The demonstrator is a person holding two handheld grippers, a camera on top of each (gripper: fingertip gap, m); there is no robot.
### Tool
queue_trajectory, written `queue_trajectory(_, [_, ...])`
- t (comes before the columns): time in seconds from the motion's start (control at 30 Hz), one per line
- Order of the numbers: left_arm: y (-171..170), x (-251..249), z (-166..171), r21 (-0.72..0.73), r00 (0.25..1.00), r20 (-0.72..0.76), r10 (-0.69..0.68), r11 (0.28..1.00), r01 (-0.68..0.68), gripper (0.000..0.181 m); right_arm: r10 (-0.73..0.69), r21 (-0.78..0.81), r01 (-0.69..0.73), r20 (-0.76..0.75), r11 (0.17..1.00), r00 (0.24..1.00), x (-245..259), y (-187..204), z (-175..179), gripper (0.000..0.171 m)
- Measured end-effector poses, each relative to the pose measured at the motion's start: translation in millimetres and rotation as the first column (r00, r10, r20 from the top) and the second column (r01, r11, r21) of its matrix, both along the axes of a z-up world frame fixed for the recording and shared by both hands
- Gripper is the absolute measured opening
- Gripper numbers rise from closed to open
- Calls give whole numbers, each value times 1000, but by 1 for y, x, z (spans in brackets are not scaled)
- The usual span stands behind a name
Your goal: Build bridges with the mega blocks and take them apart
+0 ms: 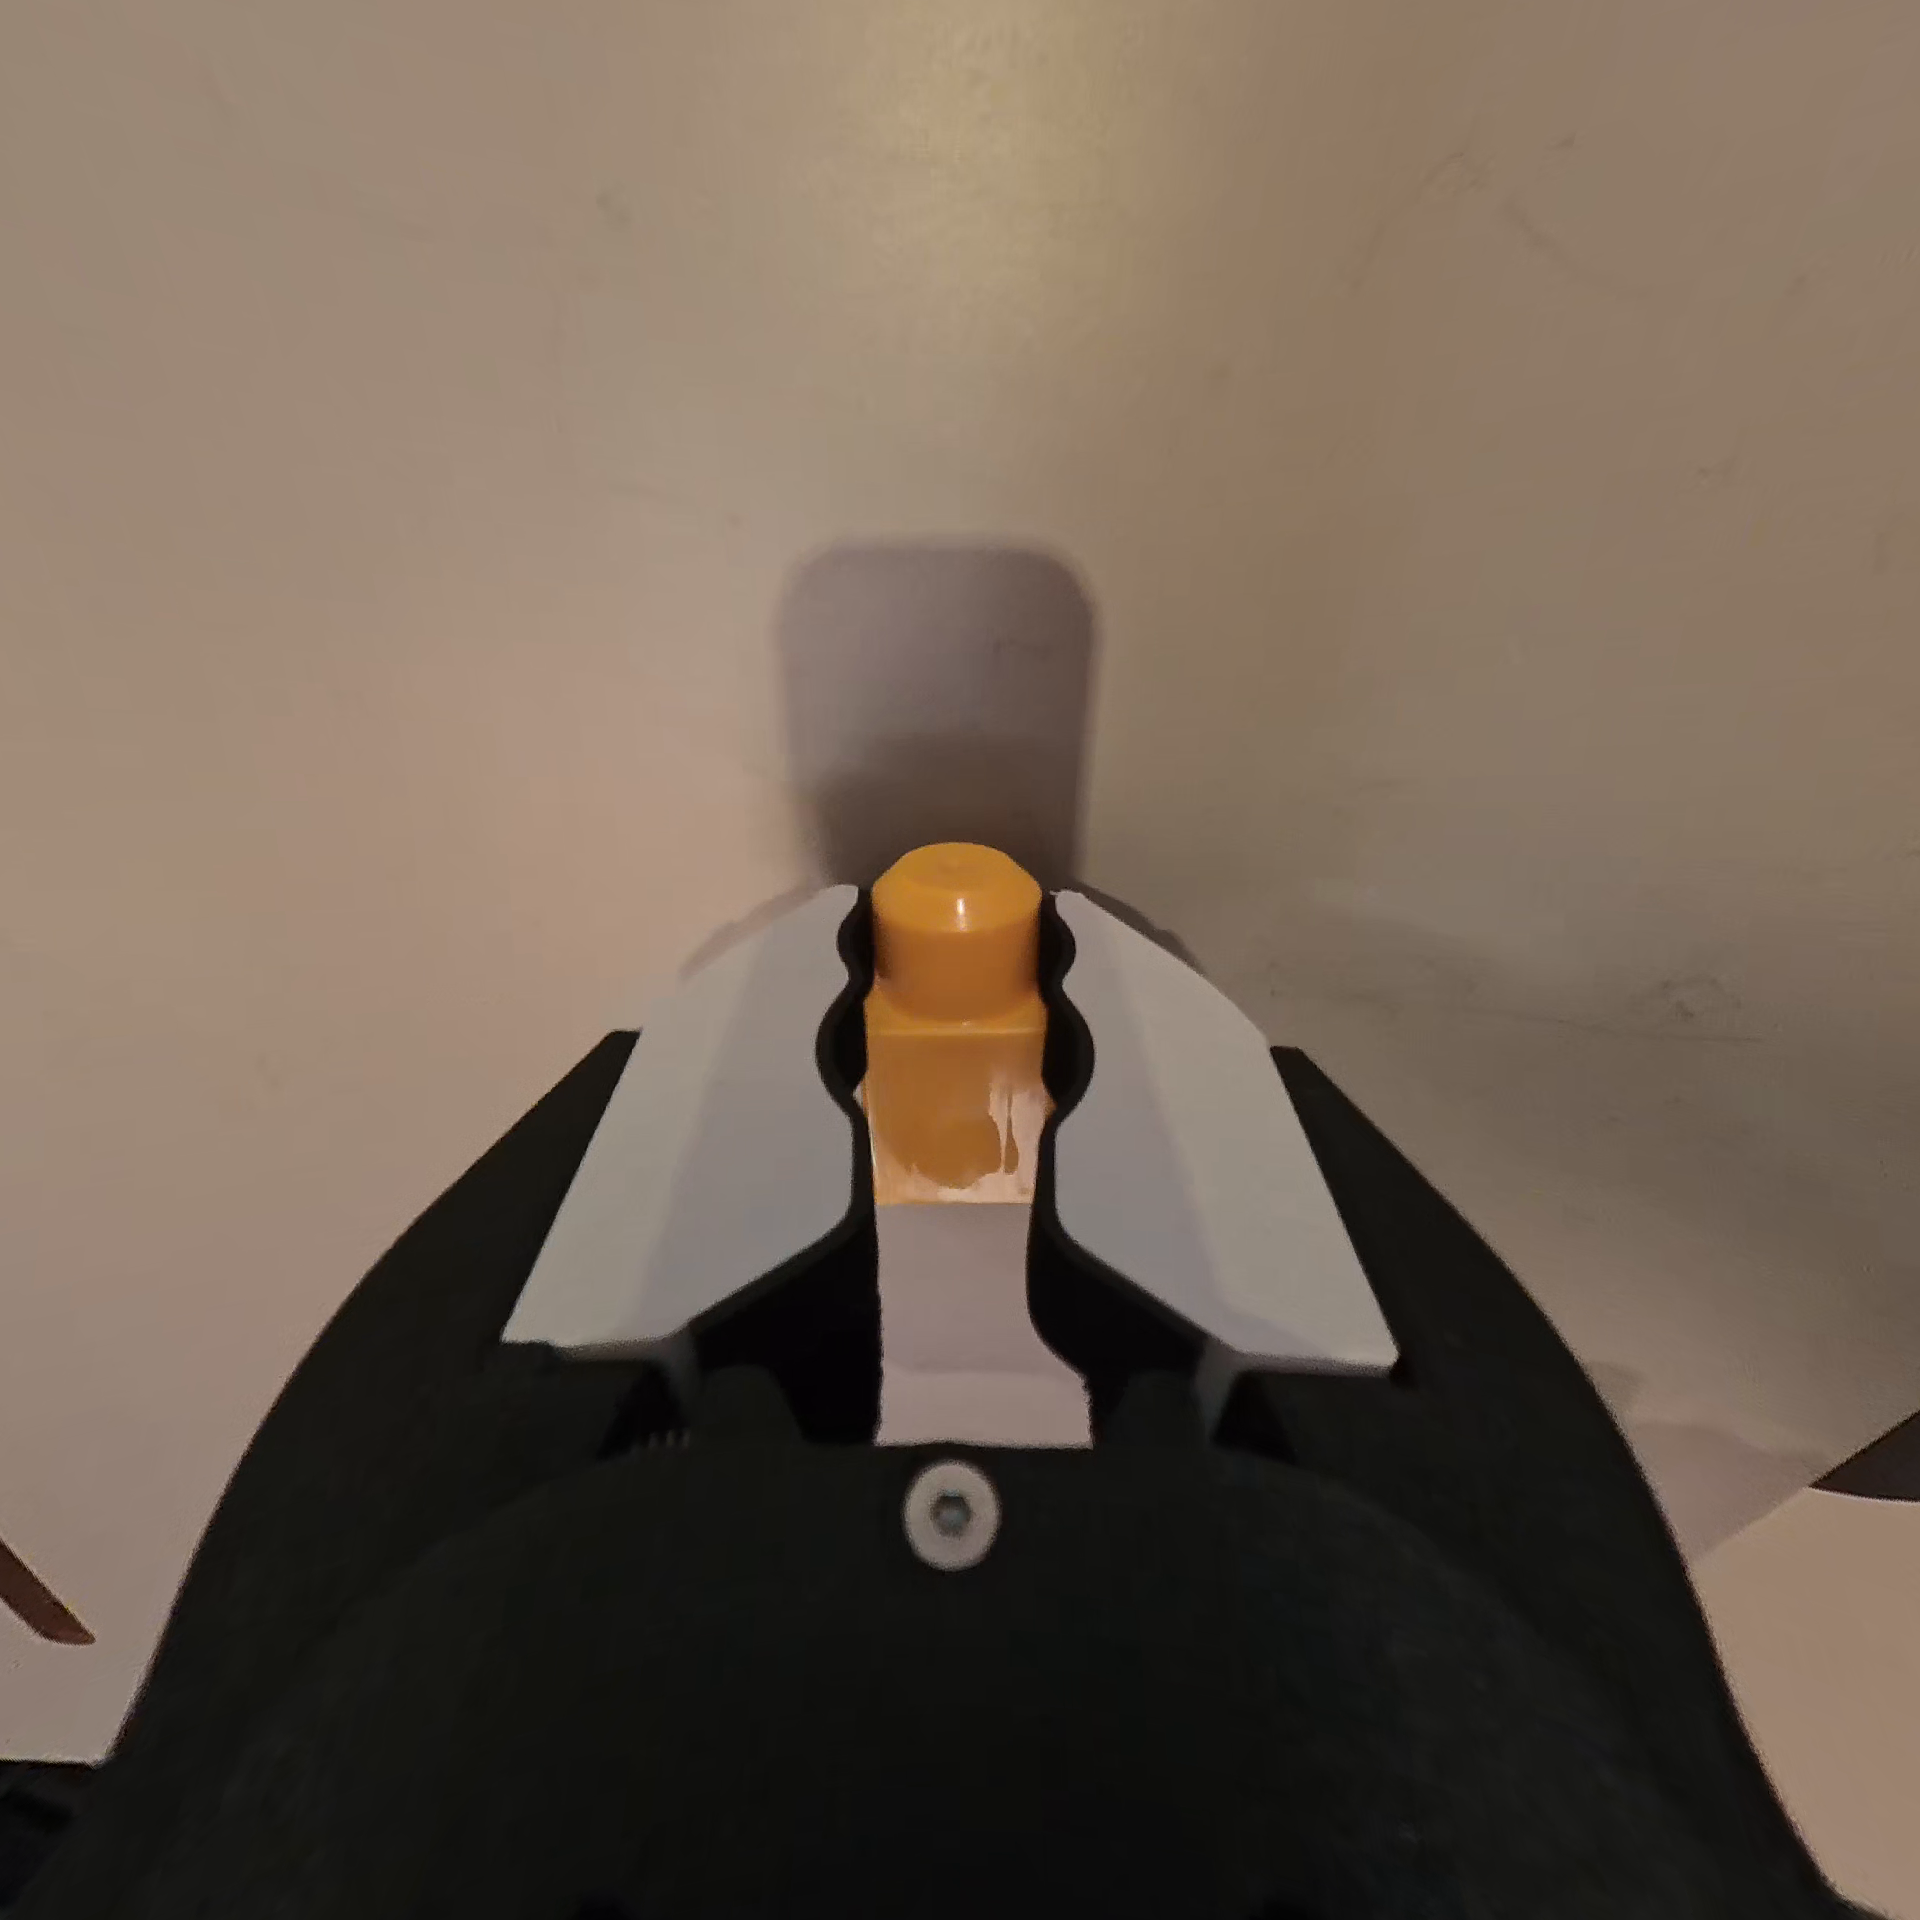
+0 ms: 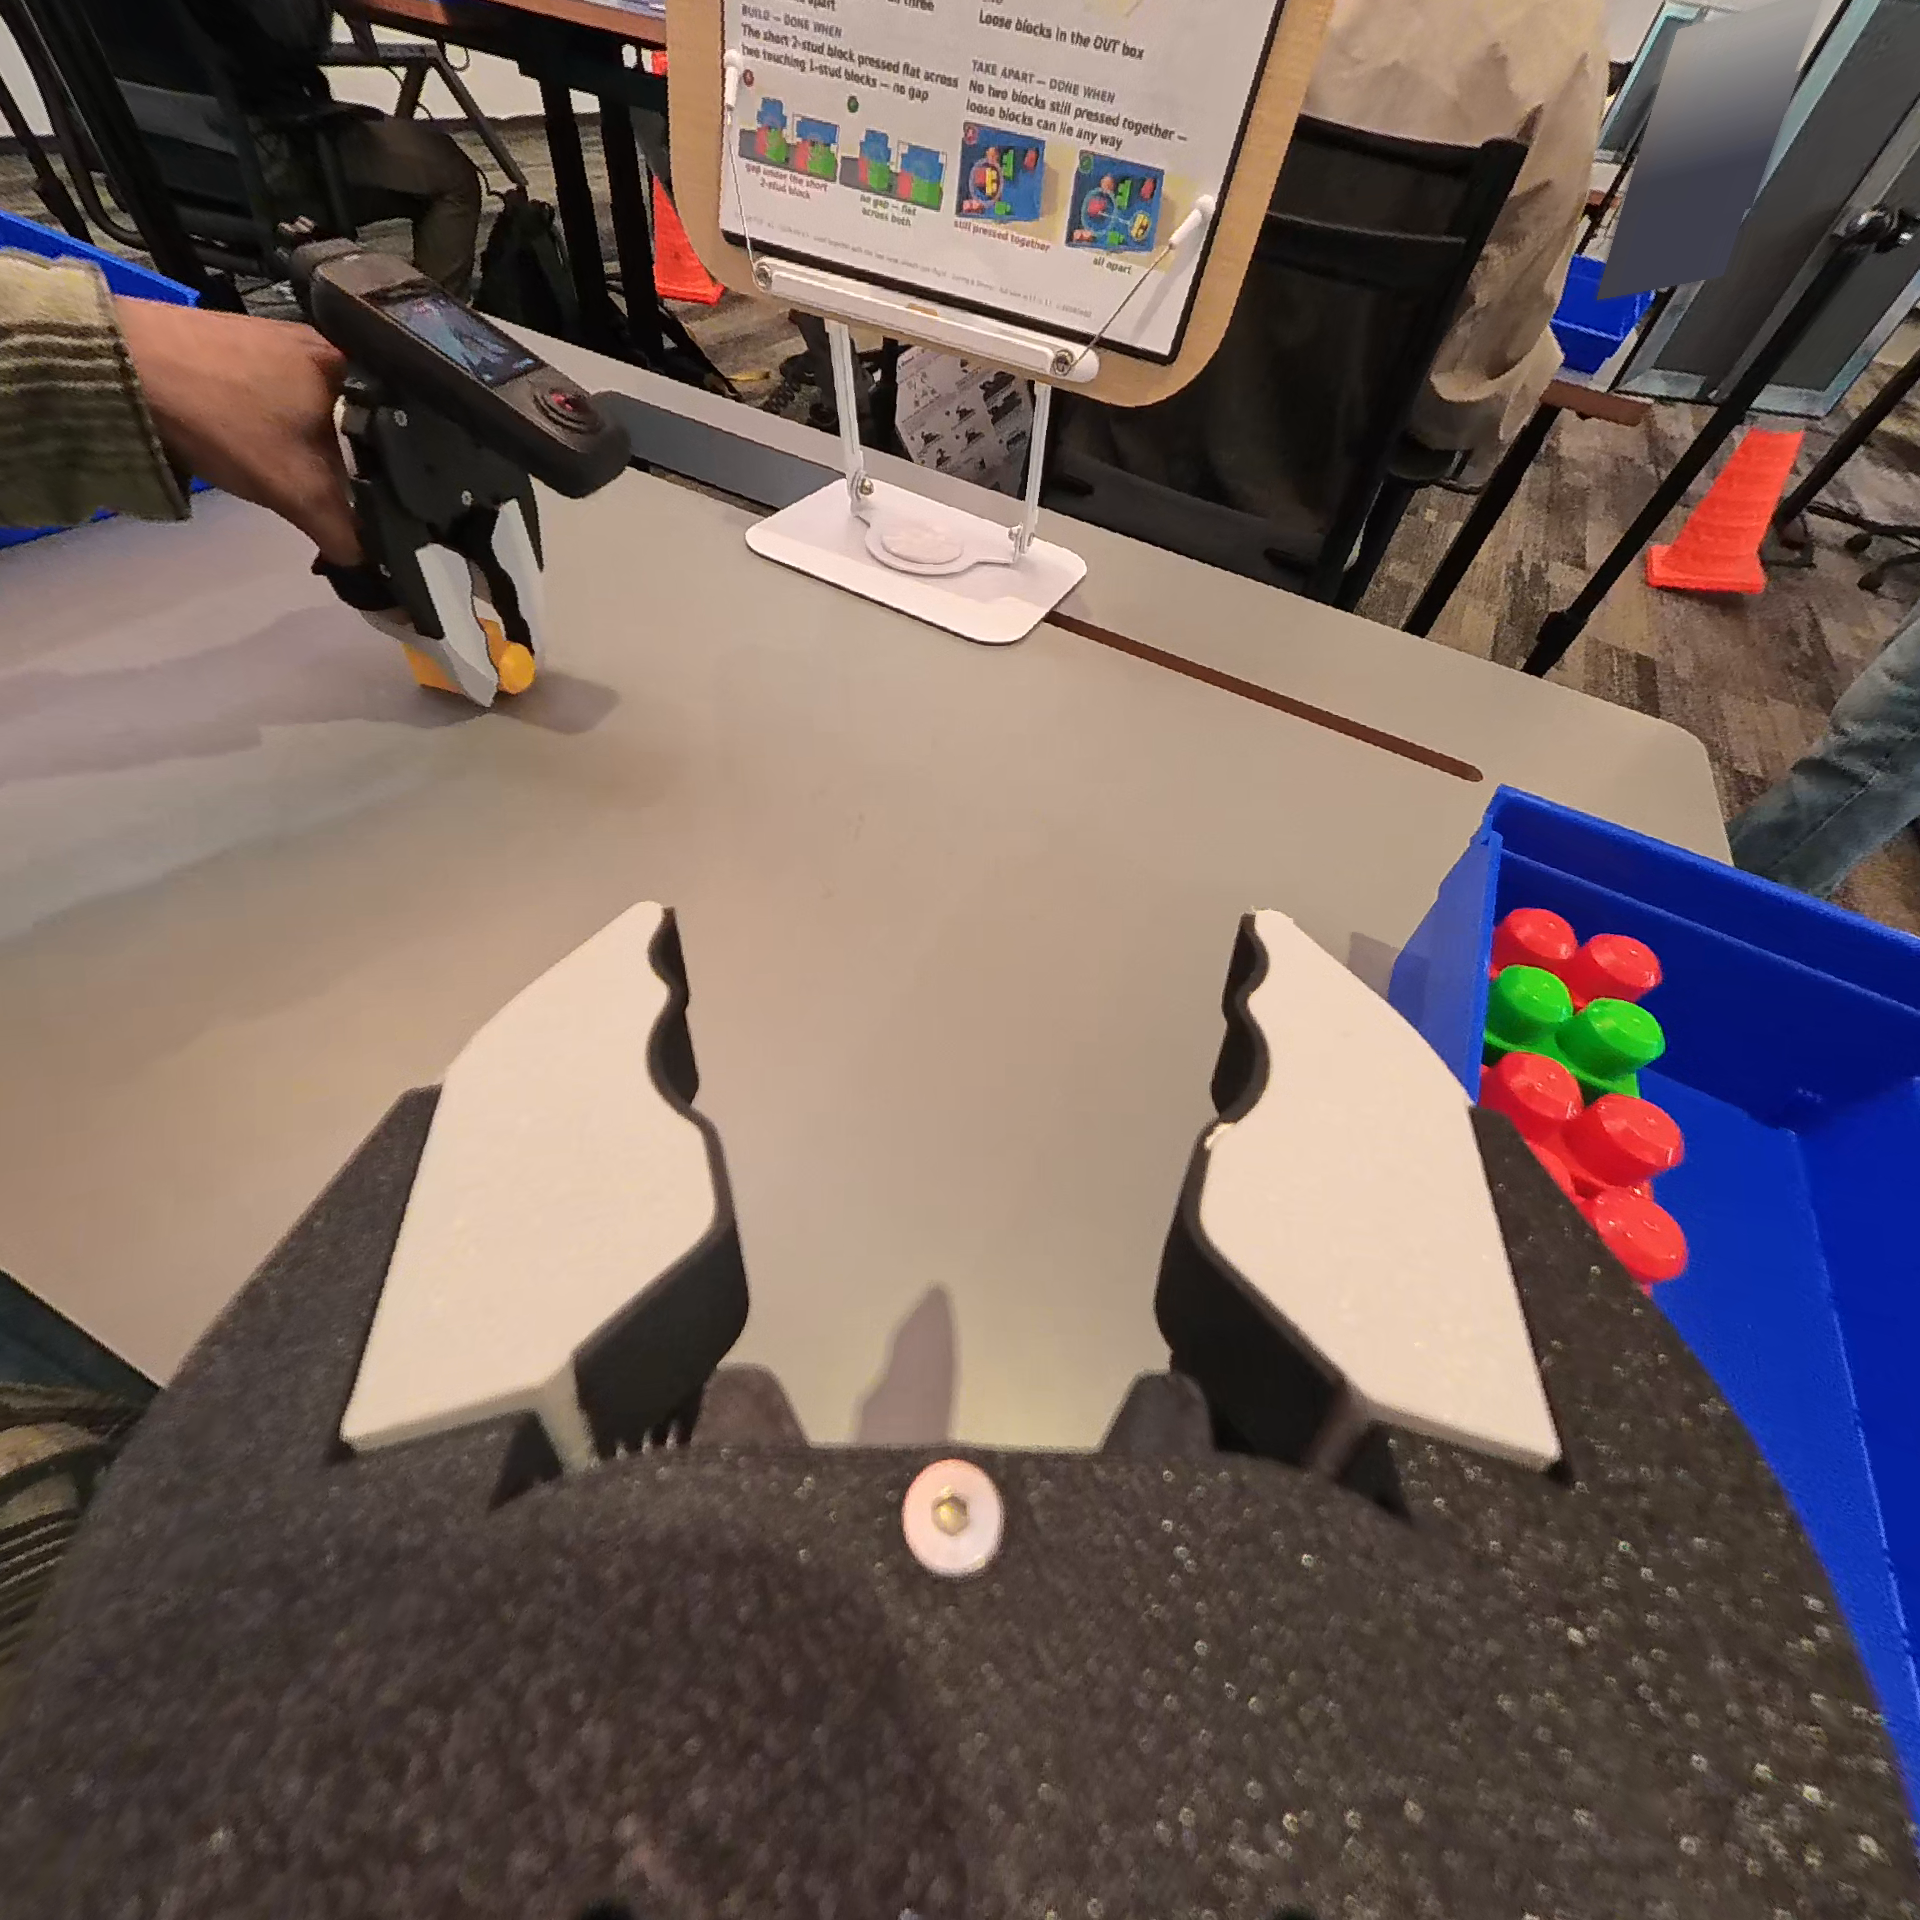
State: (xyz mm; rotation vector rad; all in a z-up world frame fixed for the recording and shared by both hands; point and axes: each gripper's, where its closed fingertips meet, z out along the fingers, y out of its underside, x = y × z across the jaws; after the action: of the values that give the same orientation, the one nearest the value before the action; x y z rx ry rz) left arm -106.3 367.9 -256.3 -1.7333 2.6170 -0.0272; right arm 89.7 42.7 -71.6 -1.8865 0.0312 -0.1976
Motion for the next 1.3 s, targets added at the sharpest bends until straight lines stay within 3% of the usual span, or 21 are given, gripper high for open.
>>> queue_trajectory(0.07, [-4, 3, 2, -29, 999, 37, -5, 1000, 6, 30, 2, 1, -2, -3, 1000, 1000, 0, 0, 0, 98])
queue_trajectory(0.17, [-13, 25, 19, -136, 966, 259, 25, 991, 10, 30, -3, 1, 3, -2, 1000, 1000, 1, -2, -1, 98])
queue_trajectory(0.27, [-16, 49, 47, -261, 834, 538, 119, 965, 31, 30, -6, 10, 6, -13, 1000, 1000, 2, -2, -2, 97])
queue_trajectory(0.37, [-13, 54, 58, -358, 716, 661, 225, 933, 38, 30, 8, 10, -8, -23, 1000, 1000, -1, 0, -3, 97])
queue_trajectory(0.6, [-13, 54, 45, -489, 640, 684, 350, 871, 46, 30, 16, 4, -16, -13, 1000, 1000, -5, 3, -1, 97])
queue_trajectory(1.07, [-2, 43, 37, -467, 656, 668, 351, 884, 1, 30, 10, 15, -10, 12, 1000, 1000, -7, 1, 8, 96])
queue_trajectory(1.13, [3, 43, 41, -435, 623, 703, 342, 900, -2, 30, 12, 16, -12, 13, 1000, 1000, -8, 1, 9, 96])
queue_trajectory(1.23, [-3, 52, 65, -517, 534, 738, 413, 854, 53, 30, 17, 14, -17, 14, 1000, 1000, -10, 3, 9, 96])
queue_trajectory(1.3, [-4, 58, 69, -514, 514, 751, 416, 855, 60, 30, 23, 14, -23, 15, 1000, 1000, -12, 4, 10, 96])
